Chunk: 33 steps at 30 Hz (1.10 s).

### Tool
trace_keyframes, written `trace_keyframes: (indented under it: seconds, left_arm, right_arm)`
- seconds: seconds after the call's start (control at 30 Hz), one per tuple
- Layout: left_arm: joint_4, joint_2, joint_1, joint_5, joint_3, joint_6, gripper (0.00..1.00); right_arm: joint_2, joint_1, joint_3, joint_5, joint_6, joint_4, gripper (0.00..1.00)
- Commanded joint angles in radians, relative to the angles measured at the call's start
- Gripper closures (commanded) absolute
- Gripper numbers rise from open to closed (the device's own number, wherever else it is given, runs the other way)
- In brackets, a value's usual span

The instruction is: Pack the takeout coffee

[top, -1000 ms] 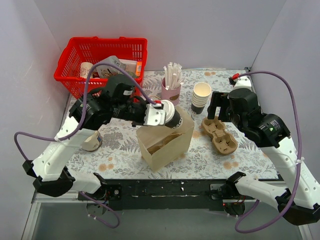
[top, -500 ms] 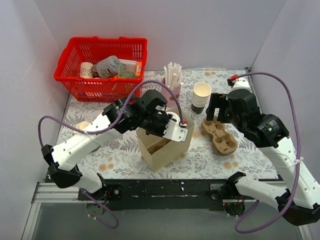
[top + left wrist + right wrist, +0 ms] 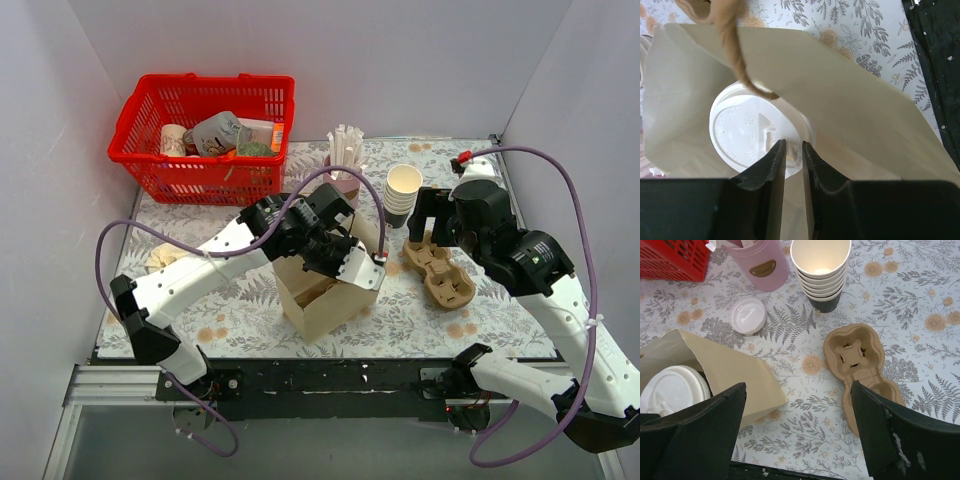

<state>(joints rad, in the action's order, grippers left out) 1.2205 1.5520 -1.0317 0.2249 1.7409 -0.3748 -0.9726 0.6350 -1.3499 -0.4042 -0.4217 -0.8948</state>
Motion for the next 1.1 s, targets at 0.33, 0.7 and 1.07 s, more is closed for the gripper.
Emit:
trace_keyframes:
  seconds: [0.33, 0.7, 1.07]
  left_arm:
    - [0.016, 0.052, 0.010, 0.102, -0.001, -0.111, 1.00]
    - [0.020, 0.080, 0.045, 0.179, -0.053, -0.210, 1.00]
    - [0.017, 0.112, 0.056, 0.174, -0.066, -0.233, 1.00]
  right_arm:
    - [0.020, -0.001, 0.028, 0.025, 0.052, 0.102, 0.07]
    - [0.025, -0.003, 0.054, 0.070, 0.077, 0.160, 0.07]
    - [0.023, -0.003, 0.084, 0.074, 0.074, 0.178, 0.06]
